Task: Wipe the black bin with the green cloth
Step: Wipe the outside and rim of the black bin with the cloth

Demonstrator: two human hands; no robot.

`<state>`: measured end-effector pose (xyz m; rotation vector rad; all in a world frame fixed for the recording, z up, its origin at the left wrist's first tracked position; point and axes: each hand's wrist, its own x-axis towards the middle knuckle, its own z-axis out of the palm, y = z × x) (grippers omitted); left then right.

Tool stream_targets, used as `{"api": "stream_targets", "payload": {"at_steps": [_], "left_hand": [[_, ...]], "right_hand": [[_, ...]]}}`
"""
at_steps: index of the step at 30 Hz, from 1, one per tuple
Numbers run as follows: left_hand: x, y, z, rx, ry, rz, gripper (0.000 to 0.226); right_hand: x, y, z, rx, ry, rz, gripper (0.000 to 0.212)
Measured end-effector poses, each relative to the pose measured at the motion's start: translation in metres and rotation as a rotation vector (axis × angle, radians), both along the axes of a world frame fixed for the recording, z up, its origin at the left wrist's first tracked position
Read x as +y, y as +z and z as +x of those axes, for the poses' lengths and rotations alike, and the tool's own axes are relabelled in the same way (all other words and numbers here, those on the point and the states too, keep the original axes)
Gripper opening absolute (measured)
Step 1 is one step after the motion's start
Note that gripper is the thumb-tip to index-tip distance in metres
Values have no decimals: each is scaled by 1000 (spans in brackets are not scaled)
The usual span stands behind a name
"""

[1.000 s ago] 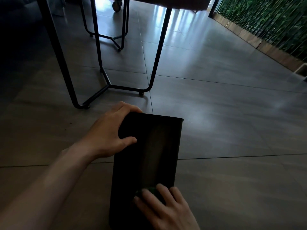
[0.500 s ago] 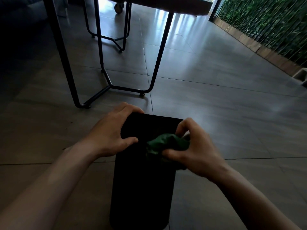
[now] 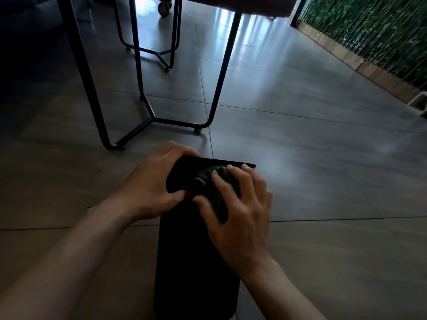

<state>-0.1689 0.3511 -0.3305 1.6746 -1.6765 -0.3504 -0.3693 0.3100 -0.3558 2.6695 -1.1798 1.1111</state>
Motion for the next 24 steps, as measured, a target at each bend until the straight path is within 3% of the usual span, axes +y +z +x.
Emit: {"api": "stream_targets", "payload": {"at_steps": [2, 4, 11, 14, 17, 21, 24], "left_hand": [[0, -1, 1, 4, -3, -13, 64], [0, -2, 1, 3, -4, -20, 63], [-1, -2, 3, -24, -2, 25, 70], [0, -2, 3, -24, -10, 21, 71], [1, -1, 3, -18, -4, 15, 70], [0, 0, -1, -29, -21, 4, 68], [1, 1, -1, -26, -6, 6, 70]], "right_hand": [[6, -9, -7, 205, 44, -33, 73], [8, -13, -15, 369, 118, -67, 77], [29, -44, -53, 525, 499, -374, 25], [36, -54, -66, 604, 589, -444, 22], [17, -32, -59, 448, 565, -355, 22], [-31, 23, -21, 215, 254, -101, 43], [-46, 40, -2, 207, 187, -64, 50]]}}
